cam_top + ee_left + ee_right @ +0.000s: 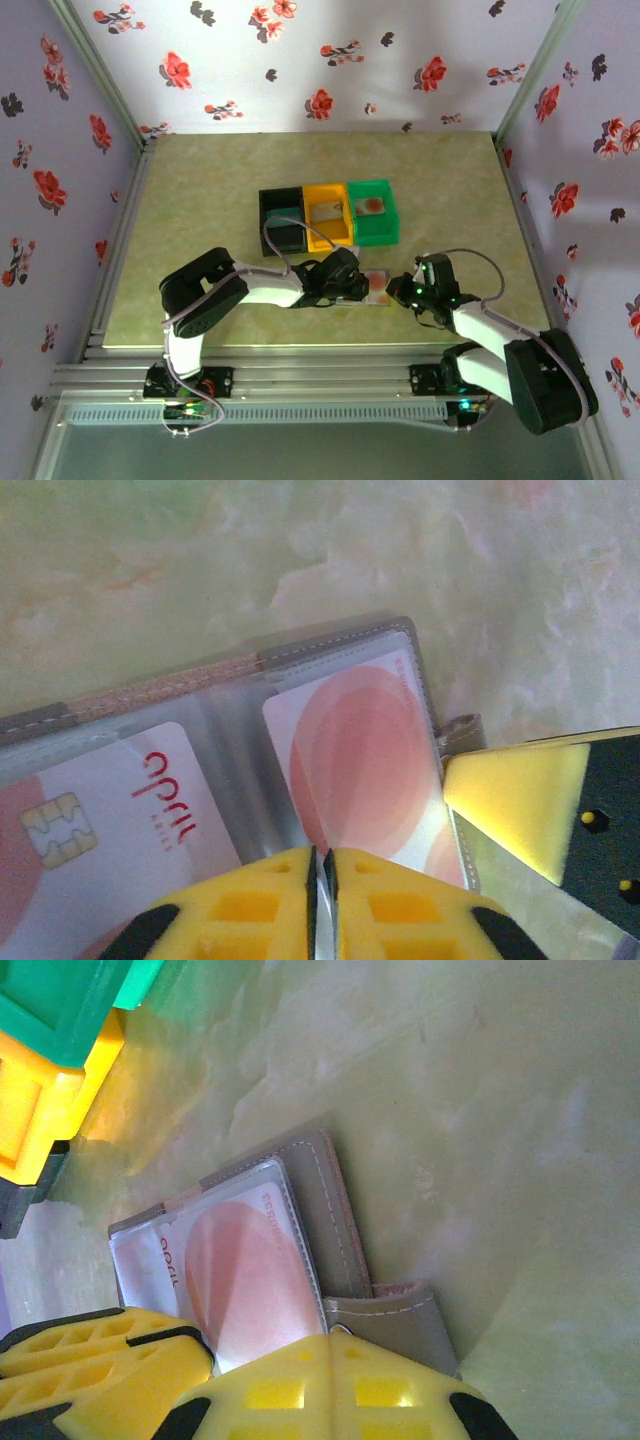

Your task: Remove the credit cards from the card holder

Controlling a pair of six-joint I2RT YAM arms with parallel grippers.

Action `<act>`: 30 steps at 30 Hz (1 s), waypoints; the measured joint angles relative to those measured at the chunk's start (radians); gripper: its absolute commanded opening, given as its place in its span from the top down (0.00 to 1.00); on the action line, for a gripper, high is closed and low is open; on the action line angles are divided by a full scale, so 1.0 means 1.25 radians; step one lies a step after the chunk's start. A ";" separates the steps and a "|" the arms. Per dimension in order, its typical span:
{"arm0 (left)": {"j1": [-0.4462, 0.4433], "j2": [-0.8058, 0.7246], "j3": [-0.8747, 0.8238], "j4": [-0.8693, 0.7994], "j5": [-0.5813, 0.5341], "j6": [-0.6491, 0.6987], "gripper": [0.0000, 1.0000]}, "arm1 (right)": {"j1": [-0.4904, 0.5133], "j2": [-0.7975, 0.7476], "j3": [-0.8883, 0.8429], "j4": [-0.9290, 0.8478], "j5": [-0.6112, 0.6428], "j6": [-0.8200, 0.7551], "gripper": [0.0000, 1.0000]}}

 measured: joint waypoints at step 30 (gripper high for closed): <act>-0.001 0.020 0.027 -0.008 0.054 -0.019 0.84 | -0.028 -0.127 0.059 -0.224 0.042 -0.043 0.98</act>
